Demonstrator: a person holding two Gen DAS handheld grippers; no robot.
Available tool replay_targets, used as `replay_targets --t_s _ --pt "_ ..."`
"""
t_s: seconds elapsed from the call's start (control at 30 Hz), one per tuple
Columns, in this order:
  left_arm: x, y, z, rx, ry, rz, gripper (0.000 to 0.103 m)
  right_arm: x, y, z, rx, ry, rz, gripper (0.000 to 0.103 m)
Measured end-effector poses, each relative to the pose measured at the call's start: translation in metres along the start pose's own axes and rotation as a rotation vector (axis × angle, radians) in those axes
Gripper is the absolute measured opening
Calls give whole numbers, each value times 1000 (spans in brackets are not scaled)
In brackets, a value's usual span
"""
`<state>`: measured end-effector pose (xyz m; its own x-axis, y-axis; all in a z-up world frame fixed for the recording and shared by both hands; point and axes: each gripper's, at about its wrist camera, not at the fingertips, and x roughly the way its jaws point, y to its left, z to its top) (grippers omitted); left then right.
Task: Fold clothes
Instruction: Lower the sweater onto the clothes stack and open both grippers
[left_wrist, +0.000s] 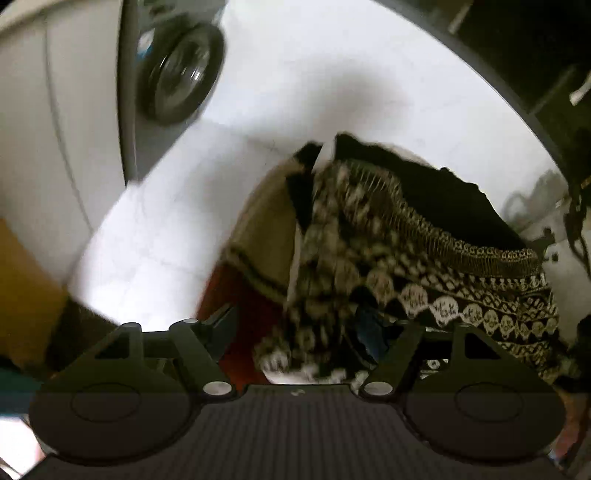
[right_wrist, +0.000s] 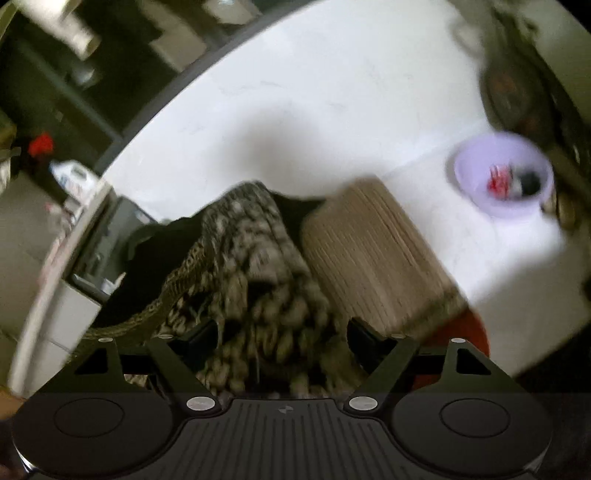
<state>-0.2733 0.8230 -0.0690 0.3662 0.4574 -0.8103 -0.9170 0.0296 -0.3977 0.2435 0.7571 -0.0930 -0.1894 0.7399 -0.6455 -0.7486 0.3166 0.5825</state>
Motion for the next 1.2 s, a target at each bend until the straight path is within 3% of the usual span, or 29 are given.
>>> replay_targets --t_s 0.03,0.07,0.1,0.13,0.2,0.3,0.47,0.6,0.63,0.7,0.77,0.8,0.83,0.87,0.93,1.0,1.1,1.2 --pt "2 3 -3 -31 -6 -10 65 -3 -5 -4 28 1 5 70" --pt "3 5 -5 -59 -14 -17 39 -5 -9 -8 51 -1 8 67" --pt "1 6 -7 -82 -23 -22 27 -7 -10 -10 57 -11 1 55" --pt "0 7 -7 -106 -34 -27 18 -8 -11 -12 62 -21 -6 35" --pt "-9 5 -6 -97 -66 -35 14 -15 -9 -10 69 -39 1 12" --pt "-28 -3 -4 -45 -122 -46 13 -33 3 -5 35 -64 10 7" --pt "-53 -2 -3 -10 -177 -68 13 -68 22 -16 -40 -57 -12 7" --pt "-19 22 -10 -61 -79 -9 14 -53 12 -38 -43 -12 -106 7" --pt "-10 25 -13 -54 -57 8 18 -43 4 -43 -27 11 -123 7" --pt "-8 23 -14 -15 -42 76 41 -30 -2 -48 -13 50 -142 10" --pt "-18 14 -11 47 -76 130 62 -29 6 -44 -39 60 -172 27" --pt "-25 9 -8 79 -101 146 66 -32 12 -41 -68 54 -194 49" --pt "-31 4 -5 111 -127 163 68 -36 19 -38 -114 30 -216 59" --pt "-39 -2 -2 139 -154 175 68 -40 27 -36 -159 6 -238 59" --pt "-58 -16 7 192 -222 152 68 -48 45 -29 -254 -48 -273 59" --pt "-66 -33 15 256 -260 91 68 -51 64 -20 -345 -103 -246 60" --pt "-52 -65 29 367 -239 -12 76 -36 94 -6 -448 -116 -168 67" --pt "-12 -91 40 469 -180 -19 77 0 117 6 -541 -86 -129 67"
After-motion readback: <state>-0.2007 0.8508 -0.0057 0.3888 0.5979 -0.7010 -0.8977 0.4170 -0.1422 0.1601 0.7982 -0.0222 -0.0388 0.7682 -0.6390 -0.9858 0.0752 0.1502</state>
